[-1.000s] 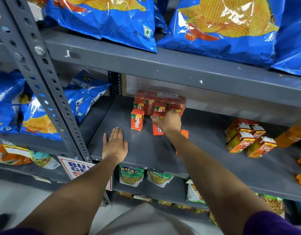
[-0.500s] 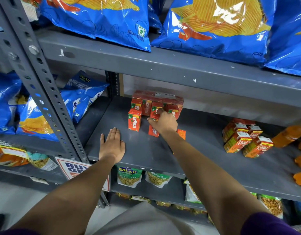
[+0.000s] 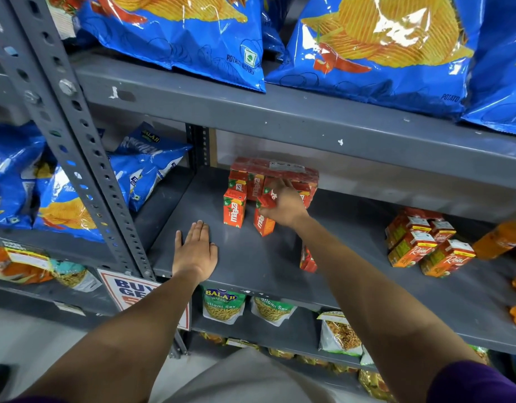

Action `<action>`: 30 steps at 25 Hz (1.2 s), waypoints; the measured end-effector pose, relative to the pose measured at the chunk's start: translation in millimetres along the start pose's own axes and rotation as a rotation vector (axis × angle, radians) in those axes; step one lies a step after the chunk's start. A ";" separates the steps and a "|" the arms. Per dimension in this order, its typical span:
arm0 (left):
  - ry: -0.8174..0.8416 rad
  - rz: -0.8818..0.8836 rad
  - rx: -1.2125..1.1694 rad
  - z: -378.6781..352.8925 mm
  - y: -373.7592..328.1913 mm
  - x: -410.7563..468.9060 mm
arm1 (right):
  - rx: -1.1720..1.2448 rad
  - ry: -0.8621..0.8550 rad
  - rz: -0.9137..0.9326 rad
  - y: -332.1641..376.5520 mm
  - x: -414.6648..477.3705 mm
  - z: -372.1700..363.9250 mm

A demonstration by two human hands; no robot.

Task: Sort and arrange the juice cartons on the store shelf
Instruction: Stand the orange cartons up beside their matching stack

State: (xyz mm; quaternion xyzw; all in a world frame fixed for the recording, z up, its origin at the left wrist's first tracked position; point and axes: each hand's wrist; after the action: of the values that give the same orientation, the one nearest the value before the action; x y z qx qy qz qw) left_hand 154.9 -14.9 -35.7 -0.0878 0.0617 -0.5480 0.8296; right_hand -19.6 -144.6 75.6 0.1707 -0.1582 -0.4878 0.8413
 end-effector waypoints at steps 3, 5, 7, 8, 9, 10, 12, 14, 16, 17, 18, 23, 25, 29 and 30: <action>-0.002 0.000 0.005 -0.2 0.0 0.7 | 0.017 0.117 0.010 -9.2 2.2 8.0; -0.001 0.000 0.008 -0.3 0.2 0.8 | 0.051 0.148 0.027 -12.1 2.4 11.2; -0.002 -0.003 0.008 0.1 -0.2 0.6 | 0.075 0.187 0.044 -14.3 2.0 12.4; -0.003 -0.004 0.006 0.2 -0.3 0.5 | 0.085 0.214 0.056 -15.8 1.3 13.8; -0.004 -0.005 0.006 0.3 -0.2 0.4 | 0.117 0.240 0.060 -19.1 0.1 16.3; -0.004 -0.004 0.005 0.3 -0.1 0.5 | 0.161 0.251 0.064 -24.0 -1.8 20.2; -0.005 -0.004 0.004 0.4 -0.6 0.0 | 0.196 0.221 0.079 -40.4 -8.5 35.6; -0.013 -0.008 0.016 -0.4 -2.4 -0.5 | 0.087 0.241 0.095 -60.6 -18.8 56.5; -0.027 -0.027 0.018 -1.6 -6.1 -1.1 | -0.079 0.369 0.126 -81.0 -32.4 69.7; -0.030 -0.034 0.003 -2.1 -7.8 -1.2 | -0.159 0.437 0.146 -89.5 -39.1 70.5; -0.029 -0.034 -0.015 -2.4 -9.4 -1.0 | -0.241 0.483 0.169 -96.7 -45.0 68.0; -0.040 0.003 -0.050 -3.5 -15.2 0.2 | -0.493 0.451 0.268 -102.9 -48.1 45.2; -0.051 0.002 -0.065 -4.5 -13.6 1.0 | -0.465 0.436 0.266 -103.0 -45.0 43.0; -0.077 0.009 -0.095 -5.6 -11.1 2.5 | -0.415 0.378 0.295 -110.3 -42.1 38.6; -0.078 0.011 -0.099 -5.7 -11.5 2.7 | -0.414 0.355 0.305 -111.7 -41.5 38.9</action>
State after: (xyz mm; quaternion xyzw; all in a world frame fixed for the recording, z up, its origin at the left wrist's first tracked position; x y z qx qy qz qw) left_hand 144.5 -22.2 -38.9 -0.1500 0.0568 -0.5358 0.8290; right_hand -141.8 -165.4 56.8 0.0524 0.0702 -0.3406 0.9361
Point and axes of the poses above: each hand's wrist, its own x-axis towards the middle knuckle, its own z-axis out of the back of the hand, y = z × x, and after that the axes turned 2 degrees about -y, right-handed
